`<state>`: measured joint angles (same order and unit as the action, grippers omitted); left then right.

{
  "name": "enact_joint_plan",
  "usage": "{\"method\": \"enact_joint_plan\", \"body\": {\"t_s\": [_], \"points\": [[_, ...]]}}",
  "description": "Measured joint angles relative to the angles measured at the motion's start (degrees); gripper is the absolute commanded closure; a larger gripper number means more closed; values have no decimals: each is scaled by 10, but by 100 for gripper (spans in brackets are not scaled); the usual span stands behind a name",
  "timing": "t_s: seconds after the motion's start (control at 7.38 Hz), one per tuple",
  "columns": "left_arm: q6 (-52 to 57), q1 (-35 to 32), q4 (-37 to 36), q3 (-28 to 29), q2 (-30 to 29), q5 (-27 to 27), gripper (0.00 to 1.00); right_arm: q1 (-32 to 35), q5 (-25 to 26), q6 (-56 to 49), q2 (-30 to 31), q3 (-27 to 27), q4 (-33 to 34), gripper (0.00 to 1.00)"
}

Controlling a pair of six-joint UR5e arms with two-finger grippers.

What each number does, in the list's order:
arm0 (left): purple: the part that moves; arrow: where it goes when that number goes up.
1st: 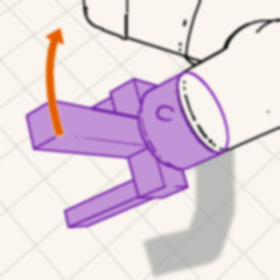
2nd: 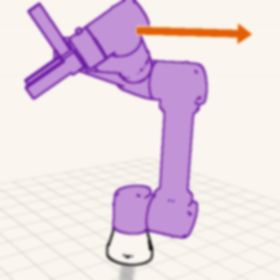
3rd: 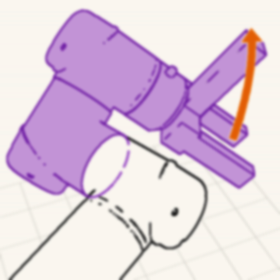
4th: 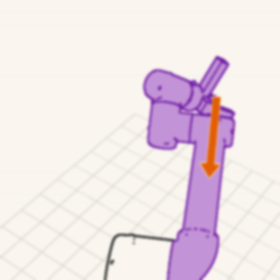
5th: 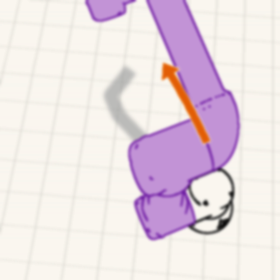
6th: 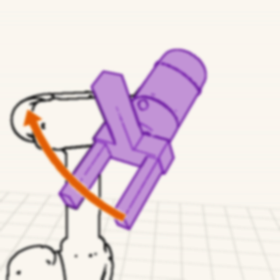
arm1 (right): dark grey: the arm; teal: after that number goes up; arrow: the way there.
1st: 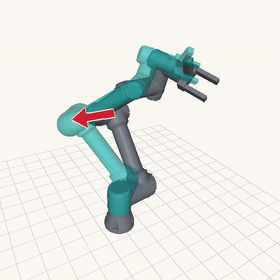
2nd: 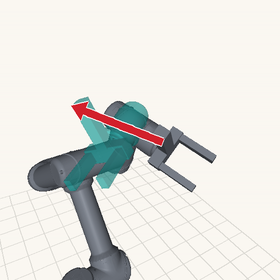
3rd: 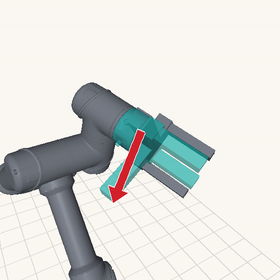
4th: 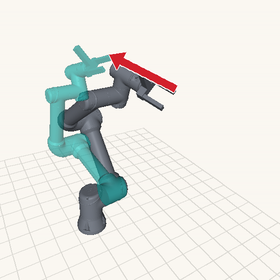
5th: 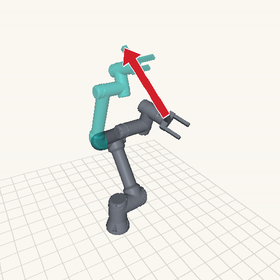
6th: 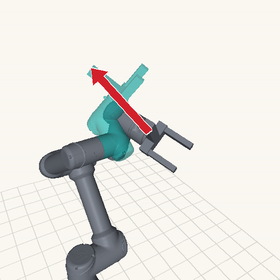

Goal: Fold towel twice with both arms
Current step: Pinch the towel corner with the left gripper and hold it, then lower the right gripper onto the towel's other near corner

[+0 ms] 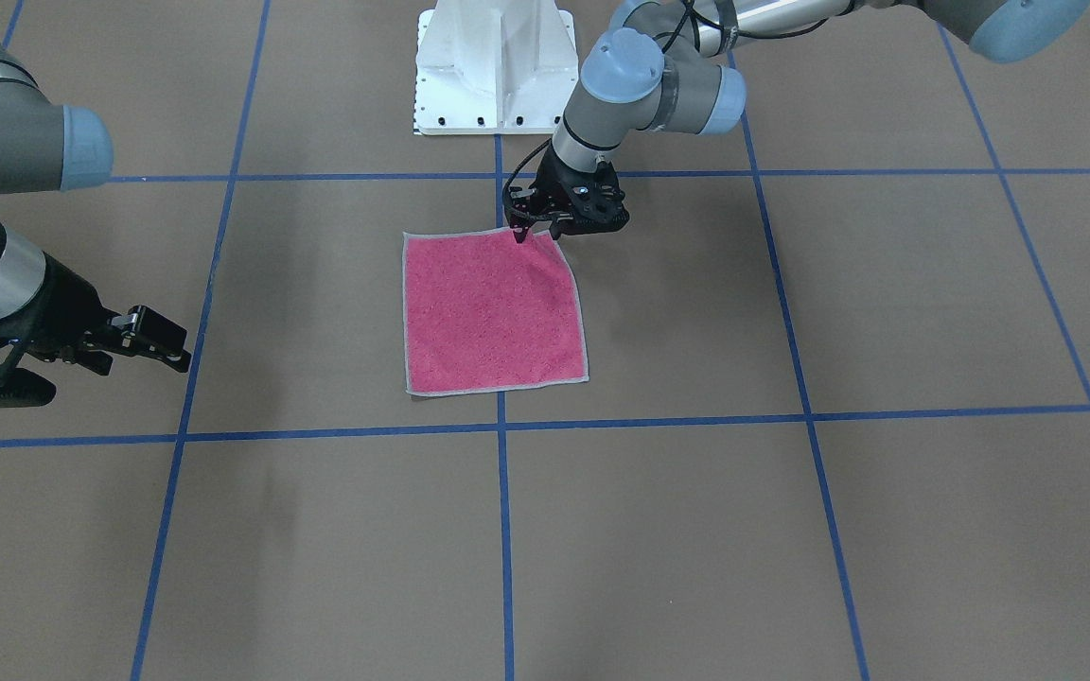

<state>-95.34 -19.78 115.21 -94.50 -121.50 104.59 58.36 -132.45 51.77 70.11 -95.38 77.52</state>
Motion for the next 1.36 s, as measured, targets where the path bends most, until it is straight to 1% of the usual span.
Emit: {"method": "enact_joint_plan", "body": {"t_s": [0.14,0.27,0.41,0.81,1.08,1.36], "points": [[-1,0,0,0,0,0,70,0,0,0,0,0,0,1],[-2,0,-1,1,0,0,81,0,0,0,0,1,0,1],[-6,0,-1,1,-1,0,100,0,0,0,0,2,0,1],[-29,0,-1,-5,-5,1,100,0,-1,2,-1,2,0,1],[-32,-1,-3,-9,-9,1,100,-2,-6,16,-1,-14,0,1],[-36,-3,-3,-11,-9,1,100,-31,-21,66,-3,-36,-2,1]]}}
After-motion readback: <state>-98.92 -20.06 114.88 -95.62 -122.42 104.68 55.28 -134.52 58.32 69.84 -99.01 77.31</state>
